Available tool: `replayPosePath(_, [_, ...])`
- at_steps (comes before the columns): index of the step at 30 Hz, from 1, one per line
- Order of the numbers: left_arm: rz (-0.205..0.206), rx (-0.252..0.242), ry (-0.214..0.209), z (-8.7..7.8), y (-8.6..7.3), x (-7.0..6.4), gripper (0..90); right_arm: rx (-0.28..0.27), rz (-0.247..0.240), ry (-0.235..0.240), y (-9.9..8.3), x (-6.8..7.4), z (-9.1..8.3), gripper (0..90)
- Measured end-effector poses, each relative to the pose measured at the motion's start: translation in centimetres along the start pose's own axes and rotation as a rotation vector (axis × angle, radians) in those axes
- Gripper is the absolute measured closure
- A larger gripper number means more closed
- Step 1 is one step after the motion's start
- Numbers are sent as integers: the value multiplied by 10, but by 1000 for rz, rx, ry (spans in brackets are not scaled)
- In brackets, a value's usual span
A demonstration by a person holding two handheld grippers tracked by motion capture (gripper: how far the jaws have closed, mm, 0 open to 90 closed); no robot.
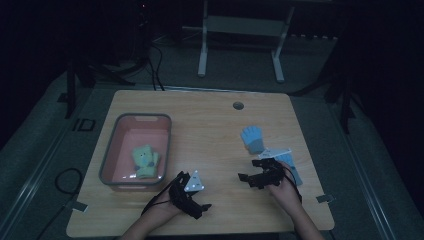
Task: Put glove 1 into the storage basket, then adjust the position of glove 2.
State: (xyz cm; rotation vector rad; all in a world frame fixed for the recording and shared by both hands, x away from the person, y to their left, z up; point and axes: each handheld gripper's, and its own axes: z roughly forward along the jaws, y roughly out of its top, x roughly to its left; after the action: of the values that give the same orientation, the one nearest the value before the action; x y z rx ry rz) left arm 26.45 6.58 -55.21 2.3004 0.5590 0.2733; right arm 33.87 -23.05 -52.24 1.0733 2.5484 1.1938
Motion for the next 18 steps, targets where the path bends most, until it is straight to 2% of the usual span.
replayPosePath(3, [15, 2, 7, 0, -3, -4, 33, -28, 17, 6, -10, -2, -3, 136])
replayPosePath(8, [37, 14, 27, 2, -8, -11, 33, -26, -20, -27, -18, -4, -8, 133])
replayPosePath(12, [25, 13, 21, 2, -12, -10, 33, -53, 15, -9, -19, -8, -15, 128])
replayPosePath(14, [15, 5, 28, 1, -13, -9, 33, -53, 16, -12, -19, -8, -17, 114])
replayPosePath(15, [10, -1, 27, 1, -14, -9, 33, -58, 7, -58, -15, -7, -19, 113])
replayPosePath(18, [0, -9, 29, 0, -15, -8, 33, -52, 6, -65, -13, -8, -20, 121])
